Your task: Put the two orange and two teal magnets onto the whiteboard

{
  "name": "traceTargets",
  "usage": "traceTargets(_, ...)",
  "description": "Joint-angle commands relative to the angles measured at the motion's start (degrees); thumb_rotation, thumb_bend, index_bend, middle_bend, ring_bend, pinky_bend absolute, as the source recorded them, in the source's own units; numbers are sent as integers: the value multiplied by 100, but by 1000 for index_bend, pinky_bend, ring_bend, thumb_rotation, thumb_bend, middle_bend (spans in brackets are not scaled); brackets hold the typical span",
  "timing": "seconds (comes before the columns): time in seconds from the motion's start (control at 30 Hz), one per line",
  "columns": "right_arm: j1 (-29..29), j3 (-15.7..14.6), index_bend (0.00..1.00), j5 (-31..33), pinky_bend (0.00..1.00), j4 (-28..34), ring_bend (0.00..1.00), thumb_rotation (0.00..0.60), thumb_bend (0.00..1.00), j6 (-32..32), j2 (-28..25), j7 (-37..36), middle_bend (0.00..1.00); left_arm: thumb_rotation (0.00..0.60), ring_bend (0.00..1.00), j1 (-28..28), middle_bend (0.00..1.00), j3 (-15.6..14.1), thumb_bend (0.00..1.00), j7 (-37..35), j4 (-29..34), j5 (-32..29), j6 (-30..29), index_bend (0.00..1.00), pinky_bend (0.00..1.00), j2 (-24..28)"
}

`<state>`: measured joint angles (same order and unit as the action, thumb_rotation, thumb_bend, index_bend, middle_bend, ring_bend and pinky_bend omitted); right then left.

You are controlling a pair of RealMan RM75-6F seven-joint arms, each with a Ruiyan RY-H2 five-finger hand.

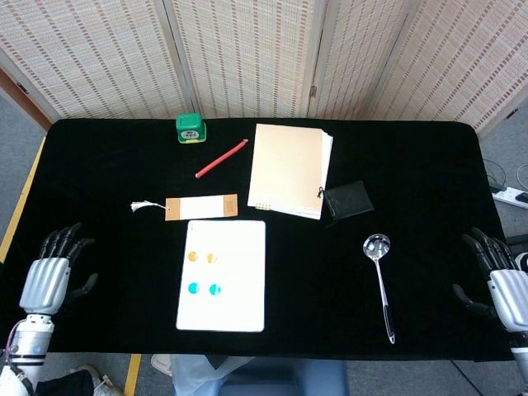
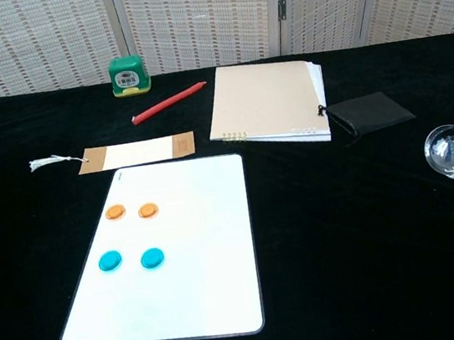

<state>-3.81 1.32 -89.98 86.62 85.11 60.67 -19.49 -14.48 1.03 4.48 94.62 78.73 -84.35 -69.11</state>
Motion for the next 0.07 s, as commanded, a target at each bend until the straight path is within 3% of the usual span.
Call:
traceTargets(0.03, 28, -13, 0, -68, 0, -5, 0, 600, 372, 91, 39, 25, 0, 600, 0, 298, 71, -161, 363, -123, -55, 305, -397, 277, 0, 28)
traceTargets(0.07, 38, -15, 0, -87, 0, -3, 0, 600, 372, 124, 57, 40, 0, 600, 0, 349, 71, -172, 363, -137, -67, 364, -473, 277, 0, 20)
